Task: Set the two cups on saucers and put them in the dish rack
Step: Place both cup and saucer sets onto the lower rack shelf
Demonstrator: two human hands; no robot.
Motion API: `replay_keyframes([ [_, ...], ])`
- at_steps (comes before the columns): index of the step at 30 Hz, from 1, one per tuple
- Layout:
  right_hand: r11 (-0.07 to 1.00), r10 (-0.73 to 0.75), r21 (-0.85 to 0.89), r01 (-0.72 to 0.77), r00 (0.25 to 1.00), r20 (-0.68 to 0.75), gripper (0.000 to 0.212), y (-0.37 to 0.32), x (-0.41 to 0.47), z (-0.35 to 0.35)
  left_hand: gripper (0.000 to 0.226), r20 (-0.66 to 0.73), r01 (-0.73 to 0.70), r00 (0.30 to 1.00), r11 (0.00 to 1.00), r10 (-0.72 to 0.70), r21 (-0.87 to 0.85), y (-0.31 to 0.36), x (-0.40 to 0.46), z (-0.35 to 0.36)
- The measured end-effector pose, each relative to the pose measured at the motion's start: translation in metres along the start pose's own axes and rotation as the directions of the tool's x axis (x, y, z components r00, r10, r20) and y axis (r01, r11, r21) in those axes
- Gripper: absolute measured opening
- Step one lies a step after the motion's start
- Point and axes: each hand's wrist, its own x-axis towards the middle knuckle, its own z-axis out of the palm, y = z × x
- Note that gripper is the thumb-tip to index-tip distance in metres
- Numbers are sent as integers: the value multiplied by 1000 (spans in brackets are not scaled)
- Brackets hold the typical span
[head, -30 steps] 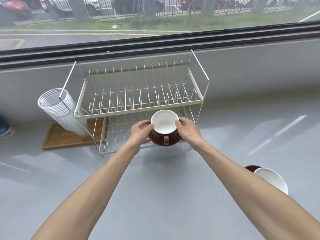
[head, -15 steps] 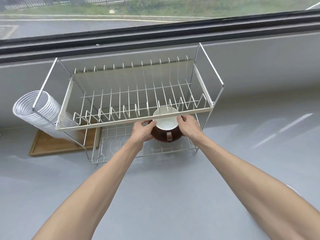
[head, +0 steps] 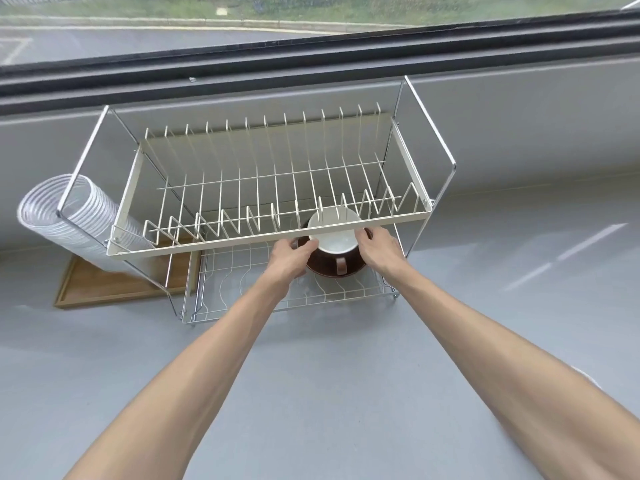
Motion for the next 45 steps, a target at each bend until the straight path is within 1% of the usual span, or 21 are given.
replay_keyframes([
  [3, 999, -26, -27, 27, 999, 34, 48, 1, -9, -3, 49, 32, -27, 999, 995, 24, 95, 1, -10, -1],
  [6, 997, -46, -58, 49, 997, 62, 51, 0, -21, -8, 50, 39, -60, 998, 984, 54, 168, 1, -23, -3],
  [8, 993, -65, -91, 71, 996, 65, 50, 1, -32, -10, 46, 51, -107, 994, 963, 98, 248, -1, -32, -5],
  [12, 982, -83, -162, 93, 994, 67, 53, 4, -58, -17, 43, 89, -175, 984, 895, 152, 410, 0, -55, -8],
  [15, 967, -103, -225, 118, 991, 80, 51, 11, -80, -23, 41, 161, -239, 970, 808, 180, 539, 0, -76, -7],
  [17, 950, -110, -284, 128, 991, 79, 44, 19, -96, -27, 40, 232, -298, 954, 693, 190, 656, -2, -89, -3],
  [19, 929, -101, -352, 115, 993, 58, 42, 29, -110, -32, 40, 298, -353, 936, 543, 189, 762, -6, -101, 4],
  [22, 868, -112, -486, 100, 994, 4, 42, 49, -130, -41, 47, 372, -411, 912, 341, 174, 846, -9, -116, 20],
  [25, 782, -156, -616, 91, 986, -53, 39, 69, -148, -51, 49, 434, -458, 882, 122, 184, 880, -11, -130, 42],
  [28, 724, -196, -687, 70, 975, -108, 34, 91, -164, -65, 47, 503, -497, 829, -90, 244, 863, -14, -141, 66],
  [29, 713, -204, -698, 57, 970, -129, 32, 98, -168, -71, 46, 526, -508, 807, -137, 269, 850, -16, -144, 75],
  [30, 707, -208, -706, 44, 967, -148, 32, 106, -172, -76, 45, 545, -520, 784, -163, 297, 838, -18, -147, 83],
  [34, 708, -170, -705, -41, 959, -226, 37, 139, -185, -102, 46, 615, -593, 681, -194, 398, 781, -24, -162, 121],
  [37, 728, -111, -676, -115, 953, -282, 39, 165, -195, -122, 45, 664, -634, 626, -229, 409, 739, -31, -170, 149],
  [39, 738, -65, -654, -167, 947, -314, 40, 182, -202, -133, 45, 686, -658, 609, -229, 398, 717, -37, -173, 166],
  [41, 753, -14, -624, -209, 943, -332, 42, 197, -207, -142, 47, 697, -683, 607, -198, 382, 703, -42, -177, 181],
  [45, 774, 64, -575, -265, 936, -346, 45, 227, -214, -155, 51, 689, -721, 637, -47, 346, 691, -53, -182, 210],
])
